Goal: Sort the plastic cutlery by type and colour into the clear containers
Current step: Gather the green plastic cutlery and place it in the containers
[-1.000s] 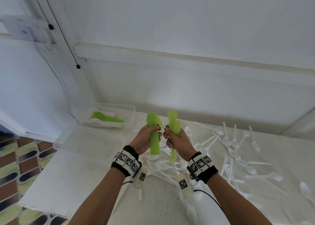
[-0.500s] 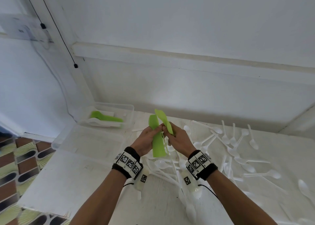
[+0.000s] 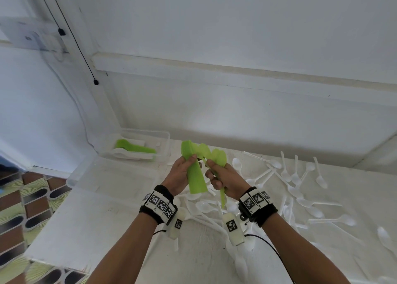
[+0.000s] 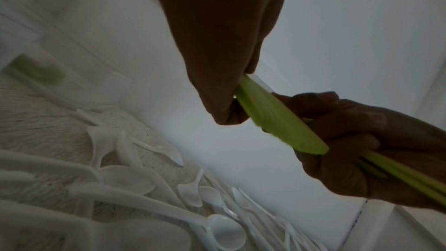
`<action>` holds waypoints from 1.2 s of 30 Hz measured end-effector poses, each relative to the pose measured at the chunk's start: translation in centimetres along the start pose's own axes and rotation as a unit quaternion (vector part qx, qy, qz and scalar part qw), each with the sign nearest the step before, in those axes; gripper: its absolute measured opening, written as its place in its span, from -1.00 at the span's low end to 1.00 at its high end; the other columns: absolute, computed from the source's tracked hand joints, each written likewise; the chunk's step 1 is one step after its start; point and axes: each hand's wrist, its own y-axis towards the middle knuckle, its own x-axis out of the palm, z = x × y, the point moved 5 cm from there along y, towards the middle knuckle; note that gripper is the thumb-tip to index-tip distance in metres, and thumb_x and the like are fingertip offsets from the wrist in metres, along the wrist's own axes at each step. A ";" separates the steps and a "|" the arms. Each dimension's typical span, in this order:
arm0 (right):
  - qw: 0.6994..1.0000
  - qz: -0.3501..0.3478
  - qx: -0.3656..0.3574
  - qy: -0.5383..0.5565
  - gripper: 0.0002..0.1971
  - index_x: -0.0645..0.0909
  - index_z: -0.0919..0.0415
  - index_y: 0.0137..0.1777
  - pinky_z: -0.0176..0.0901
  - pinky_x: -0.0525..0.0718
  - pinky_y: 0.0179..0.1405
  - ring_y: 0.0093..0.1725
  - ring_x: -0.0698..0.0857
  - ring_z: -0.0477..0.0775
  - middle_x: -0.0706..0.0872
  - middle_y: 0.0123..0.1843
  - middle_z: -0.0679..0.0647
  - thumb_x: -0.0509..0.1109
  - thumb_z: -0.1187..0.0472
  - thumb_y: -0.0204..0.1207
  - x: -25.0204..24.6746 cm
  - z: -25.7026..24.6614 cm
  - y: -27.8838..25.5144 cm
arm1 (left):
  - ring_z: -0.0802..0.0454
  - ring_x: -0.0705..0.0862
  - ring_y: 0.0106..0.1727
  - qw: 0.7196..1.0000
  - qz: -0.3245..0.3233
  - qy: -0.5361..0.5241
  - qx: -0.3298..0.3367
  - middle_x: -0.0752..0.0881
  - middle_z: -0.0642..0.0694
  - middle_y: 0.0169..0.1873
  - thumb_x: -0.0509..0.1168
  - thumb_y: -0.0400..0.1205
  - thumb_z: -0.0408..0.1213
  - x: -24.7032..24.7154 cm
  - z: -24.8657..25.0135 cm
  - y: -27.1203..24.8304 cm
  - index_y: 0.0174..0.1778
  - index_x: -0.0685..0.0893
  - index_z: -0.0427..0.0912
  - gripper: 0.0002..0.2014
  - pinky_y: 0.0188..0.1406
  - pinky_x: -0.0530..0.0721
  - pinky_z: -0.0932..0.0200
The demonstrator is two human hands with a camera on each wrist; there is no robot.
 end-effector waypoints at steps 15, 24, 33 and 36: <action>0.933 0.008 -0.033 -0.357 -0.52 0.58 0.27 0.10 -0.10 0.83 -0.38 -0.41 0.80 0.29 0.72 -0.46 0.08 0.07 -0.16 0.80 0.7 -2.4 -0.7 | -0.11 0.78 -0.04 0.999 -0.023 -0.032 0.003 0.78 -0.26 -0.01 0.23 0.78 -0.26 1.6 0.1 -0.3 0.31 0.62 -0.45 -0.68 -0.02 0.79 -0.06; 0.877 -0.028 -0.036 -0.478 -0.63 0.54 0.35 0.20 -0.33 0.73 -0.40 -0.34 0.84 0.32 0.84 -0.23 0.24 0.06 0.04 0.84 0.1 -2.7 -0.3 | -0.03 0.73 -0.24 0.997 0.034 -0.071 -0.015 0.71 -0.20 -0.24 0.33 0.72 -0.32 0.7 -0.4 0.1 0.02 0.64 -0.33 -0.88 -0.14 0.74 0.06; 0.978 0.099 -0.081 -0.166 -0.65 0.55 0.31 0.12 -0.26 0.38 -0.61 -0.60 0.42 -0.04 0.64 -0.35 0.05 0.36 -0.04 0.72 -1.0 -2.3 0.1 | -0.01 0.68 -0.19 1.000 -0.016 -0.010 -0.008 0.67 -0.19 -0.21 0.38 0.70 -0.34 0.6 -0.6 -0.2 0.15 0.58 -0.32 -0.82 -0.14 0.69 0.08; 0.963 0.165 -0.119 -0.178 -0.68 0.74 0.25 -0.05 -0.31 0.50 -0.57 -0.57 0.53 -0.10 0.74 -0.33 -0.02 0.50 -0.06 0.61 -1.3 -3.1 0.2 | -0.05 0.67 -0.15 0.998 -0.060 0.017 -0.006 0.67 -0.21 -0.09 0.35 0.72 -0.36 1.6 -1.1 -0.9 0.31 0.57 -0.35 -0.73 -0.08 0.68 0.02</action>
